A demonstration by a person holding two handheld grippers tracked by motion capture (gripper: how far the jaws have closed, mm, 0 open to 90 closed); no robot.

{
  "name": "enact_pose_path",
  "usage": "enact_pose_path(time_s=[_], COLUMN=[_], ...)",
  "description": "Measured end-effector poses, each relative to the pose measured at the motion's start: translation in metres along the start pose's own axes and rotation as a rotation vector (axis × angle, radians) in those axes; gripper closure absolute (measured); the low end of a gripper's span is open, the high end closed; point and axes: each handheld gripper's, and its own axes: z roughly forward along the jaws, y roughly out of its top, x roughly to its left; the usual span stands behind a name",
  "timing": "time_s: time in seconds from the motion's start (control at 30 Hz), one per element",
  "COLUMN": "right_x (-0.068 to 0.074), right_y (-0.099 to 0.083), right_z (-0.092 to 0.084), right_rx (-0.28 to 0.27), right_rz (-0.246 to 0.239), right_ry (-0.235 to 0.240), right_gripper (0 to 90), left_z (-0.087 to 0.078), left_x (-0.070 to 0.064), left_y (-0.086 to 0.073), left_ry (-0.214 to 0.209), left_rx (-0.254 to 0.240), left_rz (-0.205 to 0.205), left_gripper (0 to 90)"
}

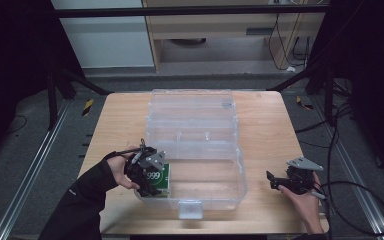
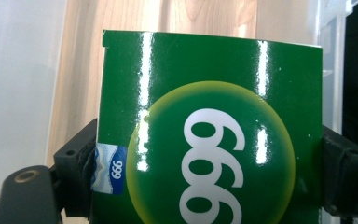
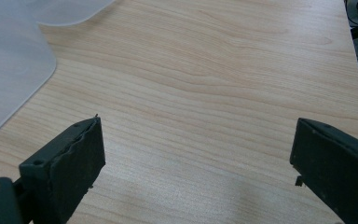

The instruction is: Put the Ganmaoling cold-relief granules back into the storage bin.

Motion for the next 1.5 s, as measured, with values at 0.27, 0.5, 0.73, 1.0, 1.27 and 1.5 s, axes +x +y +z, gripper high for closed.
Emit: enact_pose_path(time_s=[0.27,0.5,0.73,1.0,1.27,1.5], right_x=[0.0,0.0,0.0,0.0,0.001,0.0], right_y=[0.0,0.0,0.0,0.0,0.0,0.0], right_z=[0.0,0.0,0.0,0.0,0.0,0.0], right_rx=[0.003,0.006,0.005,0.007,0.008,0.006], right_rz=[-0.003,-0.001,-0.009,-0.009,-0.007,-0.005], right_ry=[-0.001,0.002,-0.003,-0.003,-0.003,-0.003], right_gripper=[3.2,2.9,2.8,2.7,2.7,2.7], left_z=[0.005,0.006,0.005,0.0,-0.023,-0.038], left_x=[0.0,-0.001,-0.002,-0.004,-0.007,-0.011], left_y=[-0.001,-0.003,-0.004,-0.006,-0.008,-0.017], left_ry=[0.002,0.006,0.011,0.025,0.072,0.12], left_rx=[0.005,0.006,0.01,-0.009,-0.072,-0.129], left_rz=[-0.001,-0.005,-0.004,-0.015,-0.027,-0.062], left_gripper=[13.4,12.4,12.5,12.6,14.2,17.8])
